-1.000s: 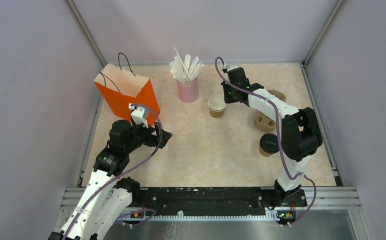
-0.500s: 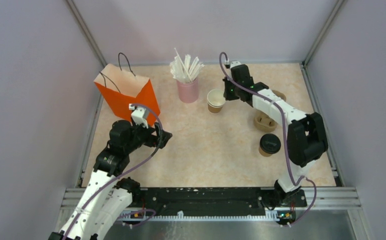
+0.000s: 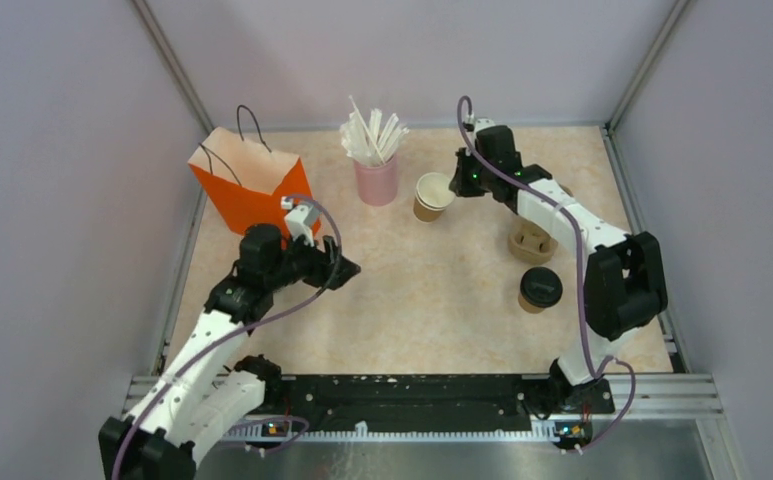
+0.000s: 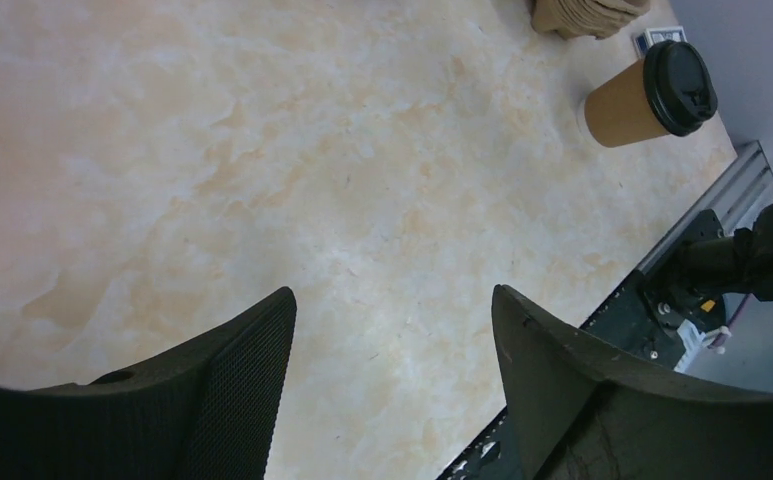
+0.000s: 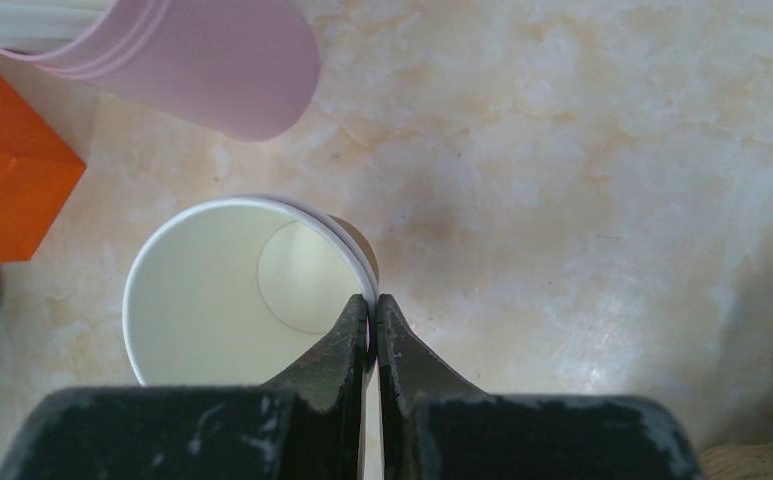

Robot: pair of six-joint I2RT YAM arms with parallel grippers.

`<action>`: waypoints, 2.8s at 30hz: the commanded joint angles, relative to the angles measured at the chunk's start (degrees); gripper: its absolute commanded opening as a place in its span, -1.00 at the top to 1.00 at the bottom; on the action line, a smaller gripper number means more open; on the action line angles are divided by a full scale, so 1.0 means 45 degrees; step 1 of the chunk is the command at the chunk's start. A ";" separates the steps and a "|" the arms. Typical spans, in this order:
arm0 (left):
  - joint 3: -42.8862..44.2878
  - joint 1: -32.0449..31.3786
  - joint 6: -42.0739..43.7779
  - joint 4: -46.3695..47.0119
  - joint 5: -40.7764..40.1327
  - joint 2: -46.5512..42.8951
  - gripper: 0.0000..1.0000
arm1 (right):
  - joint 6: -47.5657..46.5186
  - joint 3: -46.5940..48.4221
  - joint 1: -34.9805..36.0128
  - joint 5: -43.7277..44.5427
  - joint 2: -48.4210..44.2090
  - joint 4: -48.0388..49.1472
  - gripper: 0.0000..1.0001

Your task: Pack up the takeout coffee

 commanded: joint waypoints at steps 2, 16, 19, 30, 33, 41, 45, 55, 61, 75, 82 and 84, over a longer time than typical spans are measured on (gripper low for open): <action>0.0924 -0.2631 -0.2402 0.3197 -0.0908 0.2123 -0.53 | 0.0676 -0.1024 -0.0381 -0.1175 -0.1076 0.0422 1.00; 0.0393 -0.3695 -1.0171 1.4084 -0.2269 0.9523 -0.42 | 0.0930 -0.2881 -0.0421 -0.1423 -0.2887 0.1065 1.00; 0.1074 -0.3690 -1.0498 1.4731 -0.1301 1.0691 -0.37 | 0.0964 -0.3071 -0.0443 -0.1609 -0.2887 0.1230 1.00; 0.1017 -0.3666 -0.9840 1.4897 -0.1733 1.0785 -0.48 | 0.0973 -0.3079 -0.0443 -0.1786 -0.2778 0.1401 1.00; 0.0976 -0.3637 -0.9961 1.5365 -0.1583 1.0967 -0.48 | 0.0977 -0.3112 -0.0443 -0.1752 -0.2766 0.1379 1.00; 0.1007 -0.3524 -0.9885 1.5240 -0.1725 1.1339 -0.48 | 0.0959 -0.3107 -0.0442 -0.1769 -0.2679 0.1409 1.00; 0.0898 -0.3467 -1.0054 1.5247 -0.1826 1.1686 -0.46 | 0.0927 -0.3124 -0.0433 -0.1836 -0.2637 0.1517 1.00; 0.1423 -0.3453 -0.9295 1.4218 -0.2294 1.2199 -0.45 | 0.0578 -0.3177 -0.0386 -0.2296 -0.1954 0.1139 1.00; 0.1796 -0.3441 -0.8837 1.3331 -0.2533 1.2645 -0.44 | 0.0300 -0.2762 -0.0172 -0.1726 -0.1610 0.0411 0.93; 0.2168 -0.3447 -0.8007 1.2629 -0.2762 1.2859 -0.44 | 0.0079 -0.2156 0.0349 -0.0873 -0.1183 -0.0064 0.94; 0.2332 -0.3433 -0.7826 1.2559 -0.2633 1.2836 -0.45 | 0.0029 -0.1691 0.0541 -0.0671 -0.0989 -0.0342 0.73; 0.2386 -0.3426 -0.7810 1.2563 -0.2558 1.2880 -0.45 | 0.0015 -0.1633 0.0605 -0.0648 -0.0983 -0.0350 0.92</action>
